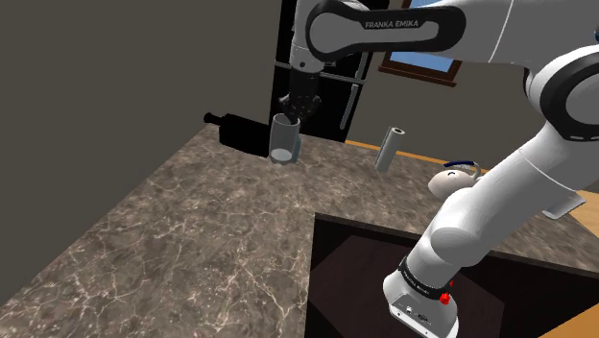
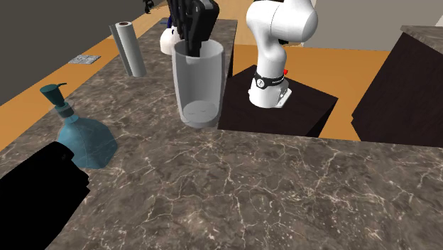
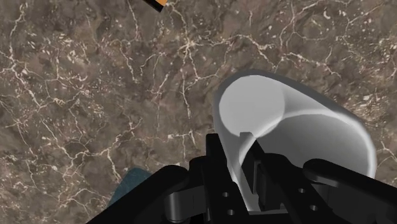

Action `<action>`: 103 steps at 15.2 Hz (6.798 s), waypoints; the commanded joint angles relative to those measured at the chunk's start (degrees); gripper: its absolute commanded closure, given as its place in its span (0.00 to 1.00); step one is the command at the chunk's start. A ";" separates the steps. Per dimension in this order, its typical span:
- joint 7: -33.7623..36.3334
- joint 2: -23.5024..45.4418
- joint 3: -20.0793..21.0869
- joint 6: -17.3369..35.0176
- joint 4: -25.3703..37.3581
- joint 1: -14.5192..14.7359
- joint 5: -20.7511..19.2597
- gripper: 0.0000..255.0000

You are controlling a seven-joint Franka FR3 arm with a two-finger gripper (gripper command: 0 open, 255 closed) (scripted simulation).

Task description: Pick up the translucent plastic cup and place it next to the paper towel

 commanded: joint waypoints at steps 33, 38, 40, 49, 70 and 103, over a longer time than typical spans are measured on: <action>-20.49 -3.69 -13.04 -13.72 11.24 -7.27 -2.48 1.00; -27.59 -3.01 -17.84 -13.19 11.94 -9.72 -3.48 1.00; -30.45 -2.31 -19.78 -12.99 12.67 -10.69 -3.78 1.00; -43.75 4.06 -28.45 -12.43 19.39 -15.21 -3.43 1.00; -73.19 51.83 -39.46 -31.80 84.35 -46.46 20.30 1.00; -74.96 36.01 -41.41 5.13 30.92 -32.62 13.16 1.00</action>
